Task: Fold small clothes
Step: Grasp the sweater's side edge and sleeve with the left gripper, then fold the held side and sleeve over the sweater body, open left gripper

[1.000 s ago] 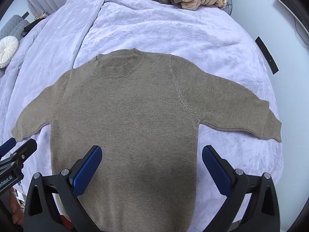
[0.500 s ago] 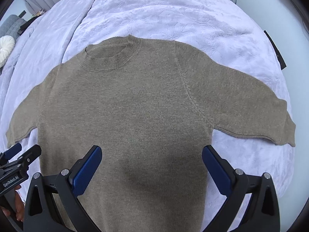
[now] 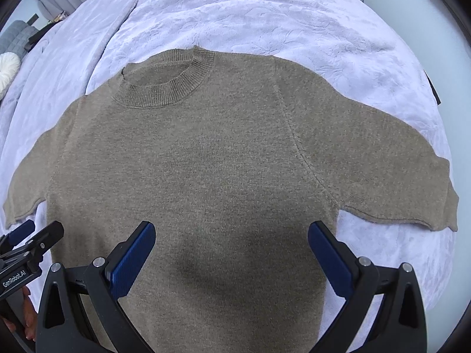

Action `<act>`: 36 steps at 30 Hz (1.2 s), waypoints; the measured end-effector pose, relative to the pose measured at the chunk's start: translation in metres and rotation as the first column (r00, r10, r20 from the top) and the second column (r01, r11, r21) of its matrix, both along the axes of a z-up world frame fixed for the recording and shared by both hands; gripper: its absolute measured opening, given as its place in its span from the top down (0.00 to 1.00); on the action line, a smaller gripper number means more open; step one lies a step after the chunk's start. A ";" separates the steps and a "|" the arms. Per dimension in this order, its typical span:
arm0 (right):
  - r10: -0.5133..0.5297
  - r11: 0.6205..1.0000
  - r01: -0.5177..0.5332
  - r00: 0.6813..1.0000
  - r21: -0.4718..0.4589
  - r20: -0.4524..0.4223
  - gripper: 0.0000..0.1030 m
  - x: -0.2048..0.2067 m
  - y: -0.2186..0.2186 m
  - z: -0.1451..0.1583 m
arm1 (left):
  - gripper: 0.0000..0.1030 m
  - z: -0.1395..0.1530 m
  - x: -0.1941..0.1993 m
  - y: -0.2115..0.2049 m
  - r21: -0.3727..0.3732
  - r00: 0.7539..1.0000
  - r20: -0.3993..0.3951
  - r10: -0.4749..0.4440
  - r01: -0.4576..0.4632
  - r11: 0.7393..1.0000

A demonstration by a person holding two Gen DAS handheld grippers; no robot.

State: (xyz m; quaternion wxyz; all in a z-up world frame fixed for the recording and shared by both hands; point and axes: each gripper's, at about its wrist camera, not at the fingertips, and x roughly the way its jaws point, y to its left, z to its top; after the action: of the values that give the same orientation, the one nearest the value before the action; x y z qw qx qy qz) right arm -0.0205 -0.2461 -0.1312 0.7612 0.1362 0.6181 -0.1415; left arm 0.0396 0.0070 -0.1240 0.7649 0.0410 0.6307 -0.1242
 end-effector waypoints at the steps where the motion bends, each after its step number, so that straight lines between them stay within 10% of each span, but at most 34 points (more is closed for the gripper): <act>1: 0.001 1.000 -0.001 1.000 -0.002 -0.003 0.00 0.000 0.001 -0.001 | 0.00 -0.001 0.001 0.001 -0.008 1.000 0.001 0.001 -0.001 1.000; 10: 0.028 0.999 -0.028 1.000 0.029 -0.004 0.00 -0.005 0.027 -0.007 | 0.00 -0.022 0.023 0.107 -0.117 0.972 -0.010 0.237 -0.236 0.965; 20: 0.107 0.992 -0.105 0.994 0.075 -0.023 0.00 -0.002 0.102 -0.035 | 0.00 -0.058 0.047 0.294 -0.187 0.789 0.003 0.614 -0.603 0.776; 24: 0.128 0.988 -0.126 0.992 0.086 -0.016 0.00 0.002 0.130 -0.043 | 0.00 -0.058 0.063 0.312 -0.260 0.761 0.036 0.648 -0.618 0.741; 26: 0.132 0.987 -0.131 0.991 0.094 -0.012 0.00 0.004 0.143 -0.048 | 0.34 -0.056 0.065 0.314 -0.281 0.745 0.061 0.664 -0.625 0.728; 29: 0.129 0.985 -0.128 0.992 0.113 0.004 0.00 0.003 0.157 -0.052 | 0.90 -0.060 0.069 0.321 -0.358 0.762 0.034 0.647 -0.595 0.720; 36: 0.118 0.980 -0.133 0.988 0.150 0.104 0.00 -0.010 0.167 -0.044 | 0.91 -0.007 0.084 0.284 -0.513 0.856 0.150 0.495 -0.361 0.779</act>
State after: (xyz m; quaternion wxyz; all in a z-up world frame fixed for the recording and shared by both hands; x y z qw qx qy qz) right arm -0.0305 -0.0794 -0.1755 0.7839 0.1625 0.5980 -0.0377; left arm 0.1235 0.2908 -0.1312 0.8398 -0.2732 0.4611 -0.0862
